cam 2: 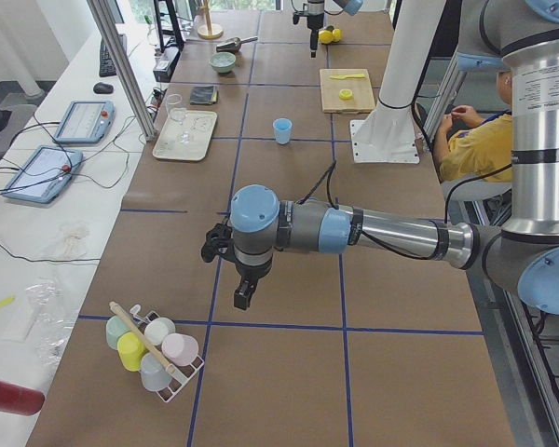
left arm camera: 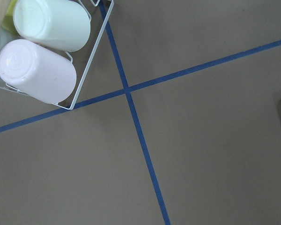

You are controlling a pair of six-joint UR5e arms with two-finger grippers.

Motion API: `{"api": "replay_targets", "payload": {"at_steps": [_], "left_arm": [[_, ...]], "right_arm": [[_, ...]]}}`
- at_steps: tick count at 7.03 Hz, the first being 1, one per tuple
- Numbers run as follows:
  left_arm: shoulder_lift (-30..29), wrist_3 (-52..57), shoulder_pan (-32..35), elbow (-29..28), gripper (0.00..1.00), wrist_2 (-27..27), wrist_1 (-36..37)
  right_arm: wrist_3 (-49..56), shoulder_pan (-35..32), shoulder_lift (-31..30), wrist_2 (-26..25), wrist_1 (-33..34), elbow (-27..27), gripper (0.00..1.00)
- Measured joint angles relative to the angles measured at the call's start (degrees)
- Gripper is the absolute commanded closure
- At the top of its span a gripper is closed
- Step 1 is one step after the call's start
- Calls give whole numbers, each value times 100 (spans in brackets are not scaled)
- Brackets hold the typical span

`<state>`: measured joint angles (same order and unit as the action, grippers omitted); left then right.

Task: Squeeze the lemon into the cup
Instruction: 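Reach the right gripper down to the lemon slice on the cutting board and grasp it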

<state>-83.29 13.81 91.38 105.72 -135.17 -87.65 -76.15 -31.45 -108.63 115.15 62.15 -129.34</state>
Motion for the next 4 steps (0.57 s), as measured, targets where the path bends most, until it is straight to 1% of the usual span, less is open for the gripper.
{"api": "replay_targets", "payload": {"at_steps": [2, 4], "left_arm": [[-2, -5, -4, -2, 0, -4, -30], [-2, -24, -1, 1, 0, -7, -29]], "right_arm": [[-833, 1430, 5, -1281, 6, -249, 0], [-1684, 2759, 32, -2468, 31, -280, 0]]}}
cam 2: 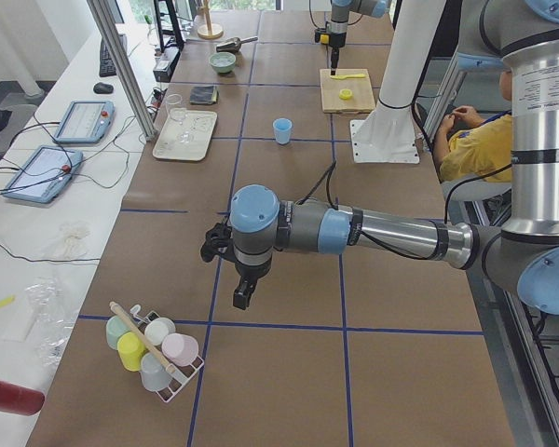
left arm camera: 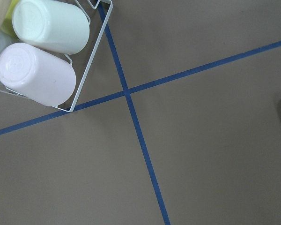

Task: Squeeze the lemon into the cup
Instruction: 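Reach the right gripper down to the lemon slice on the cutting board and grasp it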

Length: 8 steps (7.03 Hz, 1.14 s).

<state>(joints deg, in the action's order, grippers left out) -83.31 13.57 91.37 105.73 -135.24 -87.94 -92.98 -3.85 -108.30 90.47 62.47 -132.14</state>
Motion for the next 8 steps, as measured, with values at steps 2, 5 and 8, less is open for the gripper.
{"api": "replay_targets", "payload": {"at_steps": [2, 5, 8], "left_arm": [[25, 13, 0, 4, 0, -2, -9], [69, 45, 3, -4, 0, -10, -12], [108, 49, 11, 8, 0, -11, -12]], "right_arm": [[-499, 696, 75, -606, 17, 94, 0], [-621, 830, 446, -716, 36, 479, 4], [-624, 805, 510, -665, 140, 573, 5]]}}
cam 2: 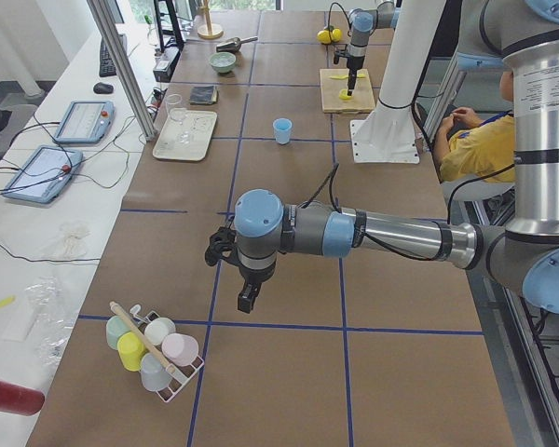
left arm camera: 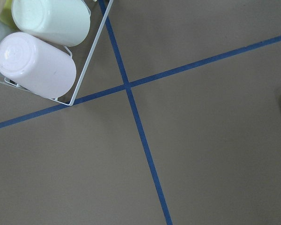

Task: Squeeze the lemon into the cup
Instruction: 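Reach the right gripper down to the lemon slice on the cutting board and grasp it, then lift the lemon slice with the right gripper and carry it over the blue cup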

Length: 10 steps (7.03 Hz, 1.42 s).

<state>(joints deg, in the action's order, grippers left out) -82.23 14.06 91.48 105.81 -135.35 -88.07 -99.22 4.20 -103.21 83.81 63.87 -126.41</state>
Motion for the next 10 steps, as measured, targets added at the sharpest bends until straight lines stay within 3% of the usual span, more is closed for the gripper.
{"api": "replay_targets", "payload": {"at_steps": [5, 8, 10], "left_arm": [[13, 6, 8, 16, 0, 0, 0], [14, 9, 11, 21, 0, 0, 2], [14, 9, 11, 28, 0, 0, 8]], "right_arm": [[-3, -40, 144, 3, 20, 113, 12], [-2, -78, 145, 3, 20, 124, 41], [-7, -144, 133, 3, 20, 107, 45]]}}
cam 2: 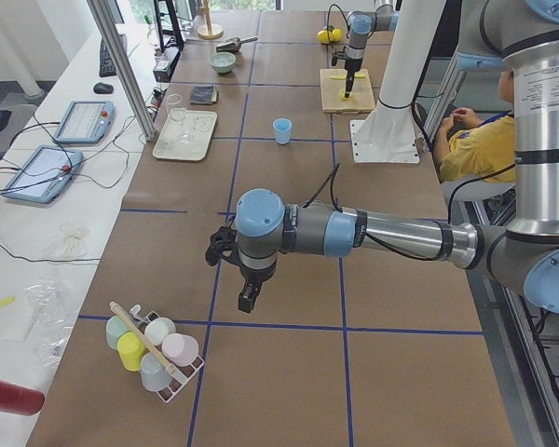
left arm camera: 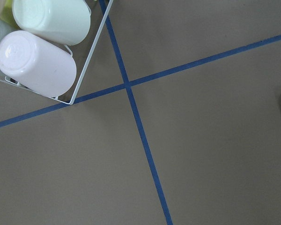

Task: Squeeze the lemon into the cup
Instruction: 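Lift the lemon slice with the right gripper and carry it over the blue cup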

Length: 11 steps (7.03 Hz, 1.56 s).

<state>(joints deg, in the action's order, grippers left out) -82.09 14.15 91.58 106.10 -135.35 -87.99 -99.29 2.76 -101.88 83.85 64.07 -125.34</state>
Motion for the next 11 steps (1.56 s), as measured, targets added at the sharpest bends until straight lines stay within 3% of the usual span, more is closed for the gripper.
{"api": "replay_targets", "payload": {"at_steps": [7, 9, 11], "left_arm": [[45, 0, 9, 14, 0, -8, 1], [62, 0, 9, 22, 0, -9, 1], [91, 0, 15, 32, 0, -65, 0]], "right_arm": [[-3, -214, -82, 8, 71, -282, 44], [-3, -363, -26, 171, 556, -708, 44], [-1, -816, 543, 577, 1042, -803, 45]]}}
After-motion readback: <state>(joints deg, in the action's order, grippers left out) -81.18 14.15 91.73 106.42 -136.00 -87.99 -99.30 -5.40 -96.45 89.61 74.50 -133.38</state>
